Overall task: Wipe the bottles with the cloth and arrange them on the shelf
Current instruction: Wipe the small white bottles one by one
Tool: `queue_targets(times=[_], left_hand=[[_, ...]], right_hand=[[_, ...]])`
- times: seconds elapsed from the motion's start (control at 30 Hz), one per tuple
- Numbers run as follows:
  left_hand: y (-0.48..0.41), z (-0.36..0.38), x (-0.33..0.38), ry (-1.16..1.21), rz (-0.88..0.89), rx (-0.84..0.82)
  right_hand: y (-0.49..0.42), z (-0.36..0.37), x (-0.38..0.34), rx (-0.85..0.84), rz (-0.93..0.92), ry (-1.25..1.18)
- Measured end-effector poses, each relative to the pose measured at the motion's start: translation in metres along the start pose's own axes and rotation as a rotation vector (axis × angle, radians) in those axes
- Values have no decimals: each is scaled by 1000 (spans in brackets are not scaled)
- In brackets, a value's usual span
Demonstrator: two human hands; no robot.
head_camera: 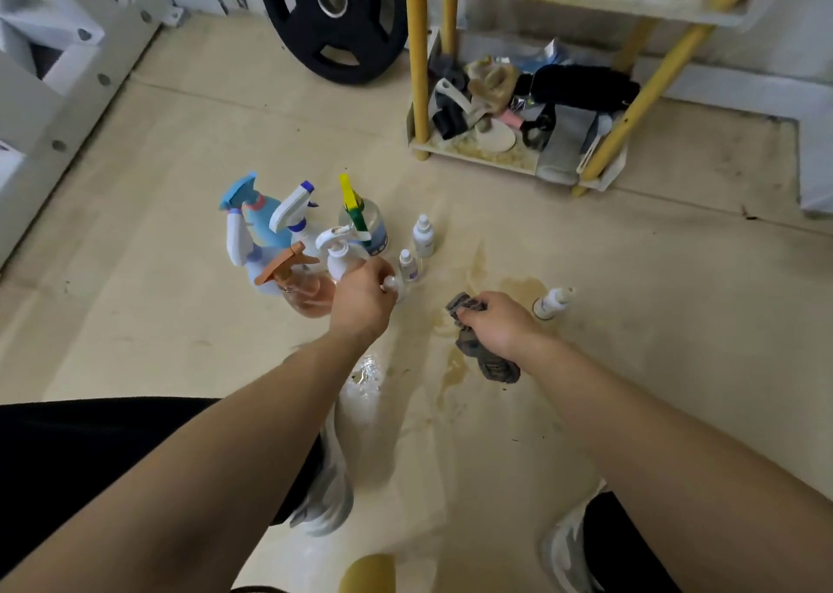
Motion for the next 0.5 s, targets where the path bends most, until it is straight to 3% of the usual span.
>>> queue_targets(times=[0.5], left_hand=[[0, 35, -11, -103, 14, -73]], right_hand=[[-16, -3, 28, 23, 41, -26]])
Point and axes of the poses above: each hand's wrist, its own y-axis away from the middle knuckle, its own z-axis out of the palm, x = y × z, the point moved 4 cm from there along -y, towards the middle knuckle, and after that the axes turned 11 degrees about x, right-handed, at the moved point
